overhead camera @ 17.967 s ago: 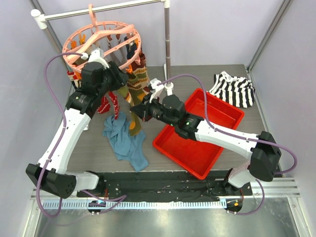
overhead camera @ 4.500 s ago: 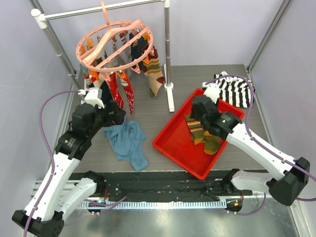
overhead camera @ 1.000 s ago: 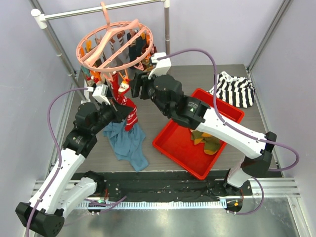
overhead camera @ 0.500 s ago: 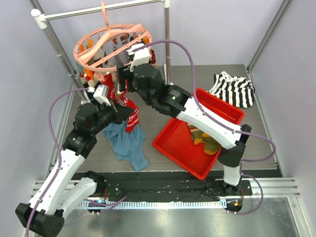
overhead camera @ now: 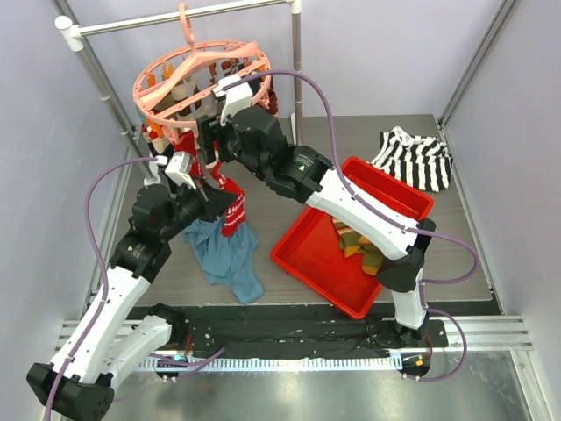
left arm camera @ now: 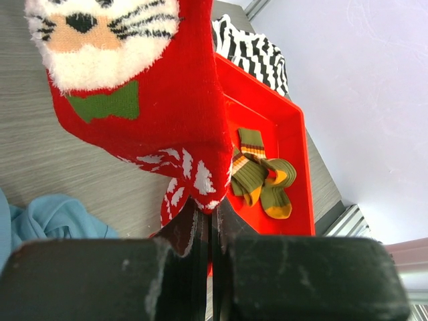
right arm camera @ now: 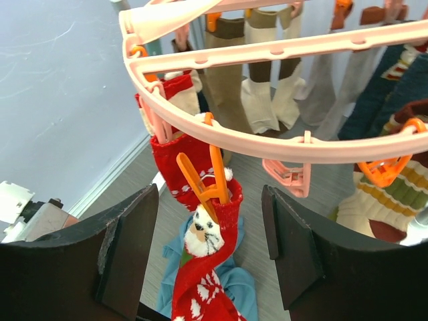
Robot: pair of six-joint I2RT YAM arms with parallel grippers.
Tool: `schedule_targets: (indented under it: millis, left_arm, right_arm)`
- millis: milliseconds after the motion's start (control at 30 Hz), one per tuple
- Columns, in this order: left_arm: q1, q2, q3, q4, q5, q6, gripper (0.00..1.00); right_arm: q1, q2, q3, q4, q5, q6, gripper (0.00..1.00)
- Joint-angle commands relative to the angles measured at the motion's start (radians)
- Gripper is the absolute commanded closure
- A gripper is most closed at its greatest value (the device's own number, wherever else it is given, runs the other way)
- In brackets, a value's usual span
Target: Remove the socks clipped to the hanger
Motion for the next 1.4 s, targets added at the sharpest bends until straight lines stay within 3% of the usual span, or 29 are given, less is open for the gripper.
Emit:
schedule_targets:
  millis: [0, 400, 833, 1200, 1367]
  left_arm:
    - [-0.003, -0.02, 0.027, 0.009, 0.006, 0.019, 1.0]
    - [-0.003, -0.026, 0.041, 0.007, 0.005, 0.042, 1.0]
    - [-0.003, -0.037, 0.065, -0.013, 0.011, 0.061, 1.0]
    - [-0.005, -0.027, 0.076, -0.028, 0.011, 0.071, 1.0]
    - [-0.005, -0.024, 0.079, -0.04, 0.005, 0.078, 1.0]
  right_arm:
    - [-0.009, 0.009, 0.033, 0.065, -0.082, -0.032, 0.3]
    - [-0.013, 0.024, 0.032, 0.088, -0.158, -0.036, 0.29]
    - [-0.012, 0.072, 0.052, 0.137, -0.11, -0.058, 0.31]
    - [-0.012, 0.081, 0.056, 0.199, -0.04, -0.036, 0.45]
    - [-0.012, 0.089, 0.06, 0.206, 0.011, -0.027, 0.61]
